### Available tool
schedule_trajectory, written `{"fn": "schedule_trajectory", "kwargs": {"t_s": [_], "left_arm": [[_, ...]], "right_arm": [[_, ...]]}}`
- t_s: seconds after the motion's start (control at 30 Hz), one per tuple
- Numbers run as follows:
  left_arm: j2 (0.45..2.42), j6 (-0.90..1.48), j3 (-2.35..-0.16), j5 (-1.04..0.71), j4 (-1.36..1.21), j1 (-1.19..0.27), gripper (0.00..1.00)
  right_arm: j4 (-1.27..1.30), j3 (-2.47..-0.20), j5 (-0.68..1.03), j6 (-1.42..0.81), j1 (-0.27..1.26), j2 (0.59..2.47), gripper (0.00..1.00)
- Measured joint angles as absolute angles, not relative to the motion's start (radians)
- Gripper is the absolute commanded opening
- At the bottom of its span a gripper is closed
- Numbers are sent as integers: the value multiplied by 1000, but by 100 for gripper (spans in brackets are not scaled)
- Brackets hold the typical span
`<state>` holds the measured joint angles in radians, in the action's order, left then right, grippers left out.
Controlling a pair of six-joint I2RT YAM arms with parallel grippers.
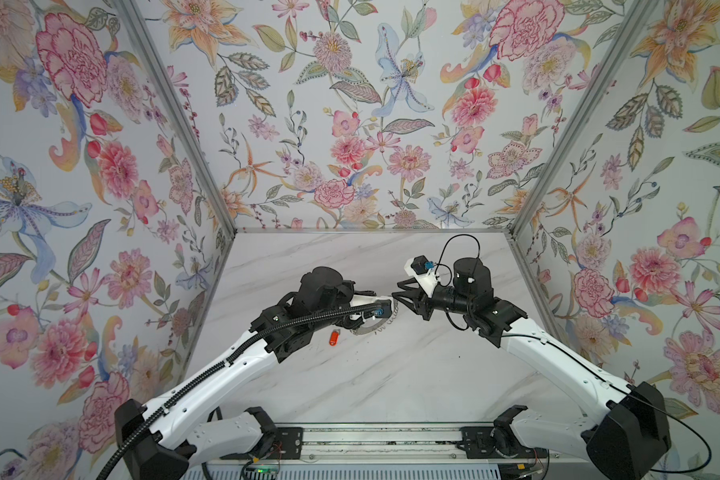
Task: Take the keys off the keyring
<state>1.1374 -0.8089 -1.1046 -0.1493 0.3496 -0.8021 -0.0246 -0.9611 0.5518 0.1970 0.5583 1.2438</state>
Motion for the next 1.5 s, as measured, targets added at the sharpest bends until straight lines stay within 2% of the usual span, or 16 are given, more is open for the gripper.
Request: {"fn": "schedule_trajectory", "kwargs": {"t_s": [0.43, 0.9, 1.5], "left_arm": [[1131, -957, -1039, -146, 249, -794, 0], [1141, -1045, -1036, -176, 192, -746, 0], [1161, -1105, -1036, -259, 189, -730, 0]], "right_arm": [[-26, -1066, 666, 207, 565, 1383, 37], [-85, -1066, 715, 225, 588, 1363, 36], [-23, -1066, 792, 224, 596, 1356, 32]]}}
